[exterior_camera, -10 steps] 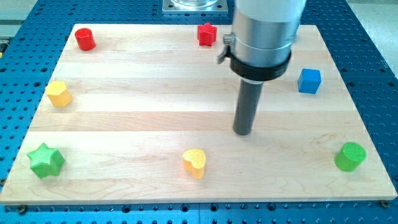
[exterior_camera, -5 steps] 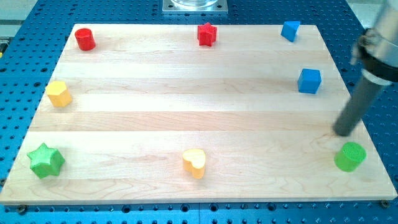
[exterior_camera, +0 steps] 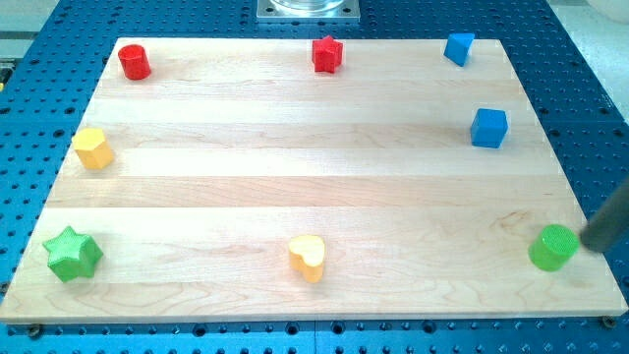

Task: Keep green circle below cube

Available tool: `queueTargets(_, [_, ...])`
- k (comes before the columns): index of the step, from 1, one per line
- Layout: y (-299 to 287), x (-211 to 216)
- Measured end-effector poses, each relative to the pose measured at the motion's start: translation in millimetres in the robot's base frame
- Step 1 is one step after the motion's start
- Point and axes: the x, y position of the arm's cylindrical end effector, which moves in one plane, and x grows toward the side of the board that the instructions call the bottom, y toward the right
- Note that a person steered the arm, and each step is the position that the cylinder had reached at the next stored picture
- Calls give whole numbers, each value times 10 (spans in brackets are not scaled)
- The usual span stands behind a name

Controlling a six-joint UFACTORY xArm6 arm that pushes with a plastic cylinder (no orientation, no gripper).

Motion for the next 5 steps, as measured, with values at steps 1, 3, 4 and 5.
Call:
queueTargets(1, [-414, 303])
queueTargets(3, [-968, -599])
queueTargets(4, [-907, -458])
queueTargets(5, [-680, -451])
